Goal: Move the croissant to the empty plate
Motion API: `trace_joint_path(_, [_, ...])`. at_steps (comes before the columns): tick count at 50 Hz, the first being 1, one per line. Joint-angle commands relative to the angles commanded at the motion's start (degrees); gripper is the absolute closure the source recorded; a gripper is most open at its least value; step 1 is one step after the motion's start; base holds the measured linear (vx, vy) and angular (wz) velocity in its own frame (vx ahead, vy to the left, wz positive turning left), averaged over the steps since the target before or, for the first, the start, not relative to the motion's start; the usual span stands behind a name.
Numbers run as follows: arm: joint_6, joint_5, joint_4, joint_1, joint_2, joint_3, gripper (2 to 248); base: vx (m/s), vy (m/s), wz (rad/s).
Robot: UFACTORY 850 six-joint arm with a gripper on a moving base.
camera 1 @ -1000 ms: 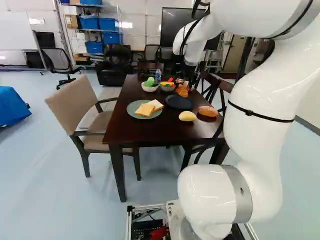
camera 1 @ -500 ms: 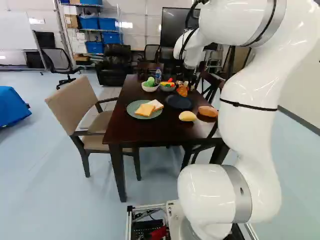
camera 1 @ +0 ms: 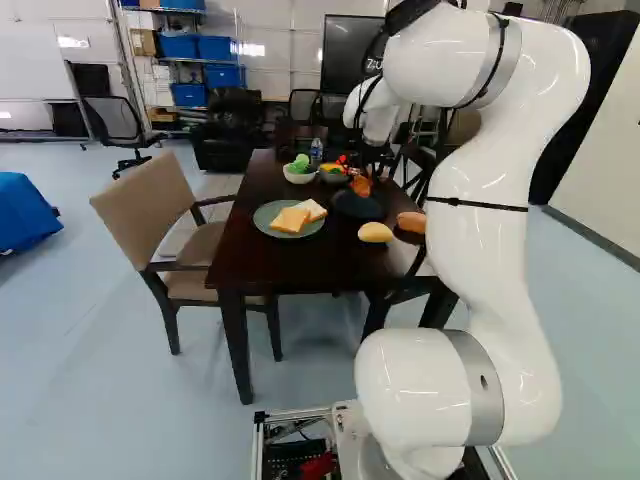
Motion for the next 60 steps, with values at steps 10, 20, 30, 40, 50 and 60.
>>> trace_joint_path(10, [0.0, 0.0, 0.0, 0.0, -1.4, -0.3, 120, 0.000, 0.000, 0.000])
trace_joint_path(20, [0.0, 0.0, 0.0, 0.0, -2.8, -0.6, 120, 0.000, 0.000, 0.000])
trace_joint_path(30, [0.0, 0.0, 0.0, 0.0, -4.3, -1.0, 120, 0.000, 0.000, 0.000])
trace_joint_path(40, [0.0, 0.0, 0.0, 0.0, -5.5, -1.3, 120, 0.000, 0.000, 0.000])
trace_joint_path(50, [0.0, 0.0, 0.0, 0.0, -5.5, -1.3, 118, 0.000, 0.000, 0.000])
trace_joint_path(60, [0.0, 0.0, 0.0, 0.0, -5.5, -1.3, 59, 0.000, 0.000, 0.000])
